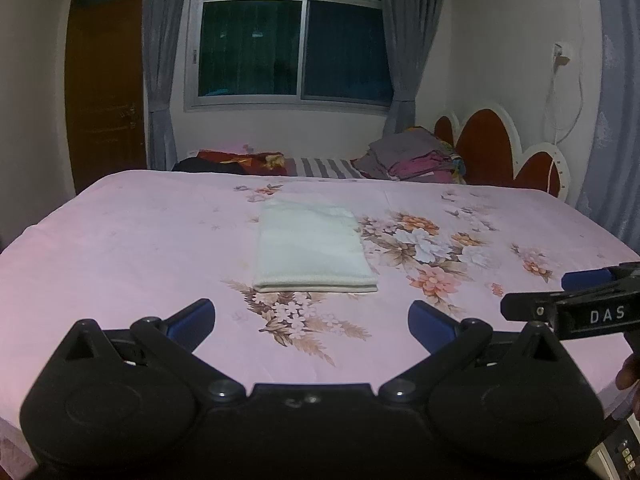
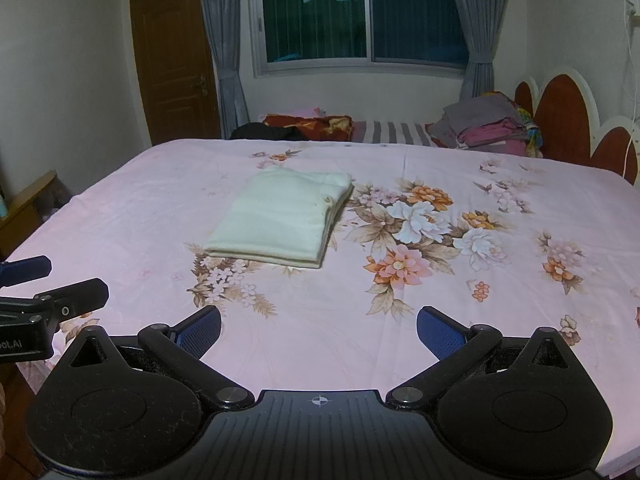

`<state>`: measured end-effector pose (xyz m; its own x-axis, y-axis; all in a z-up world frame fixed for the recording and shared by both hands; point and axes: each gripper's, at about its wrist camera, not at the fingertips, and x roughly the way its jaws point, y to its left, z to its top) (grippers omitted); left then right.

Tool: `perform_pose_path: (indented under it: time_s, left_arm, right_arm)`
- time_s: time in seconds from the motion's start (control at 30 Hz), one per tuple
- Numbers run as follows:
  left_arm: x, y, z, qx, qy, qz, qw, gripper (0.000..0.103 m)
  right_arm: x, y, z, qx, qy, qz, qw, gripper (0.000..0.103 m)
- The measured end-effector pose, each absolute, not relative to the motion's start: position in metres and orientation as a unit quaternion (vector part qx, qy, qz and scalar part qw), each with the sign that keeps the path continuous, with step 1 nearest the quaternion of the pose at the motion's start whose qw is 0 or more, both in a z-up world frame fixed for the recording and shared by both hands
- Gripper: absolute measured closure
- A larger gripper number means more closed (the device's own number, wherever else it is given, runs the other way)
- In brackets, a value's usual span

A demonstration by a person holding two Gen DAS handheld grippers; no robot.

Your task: Fold small clothes

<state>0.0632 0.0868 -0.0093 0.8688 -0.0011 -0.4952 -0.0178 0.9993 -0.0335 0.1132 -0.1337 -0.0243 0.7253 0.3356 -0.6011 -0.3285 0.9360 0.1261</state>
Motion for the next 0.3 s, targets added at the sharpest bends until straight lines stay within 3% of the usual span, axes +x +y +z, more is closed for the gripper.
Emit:
perform_pose_path:
  time_s: [0.3]
  left_arm:
    - [0.0623,0.0864,-0.0093,-0.032,0.266,0.004,0.963,0.000]
  right_arm:
    - [0.1084,-0.1273,-0.0228,0.009,0.322,0.184,0.929,0.000]
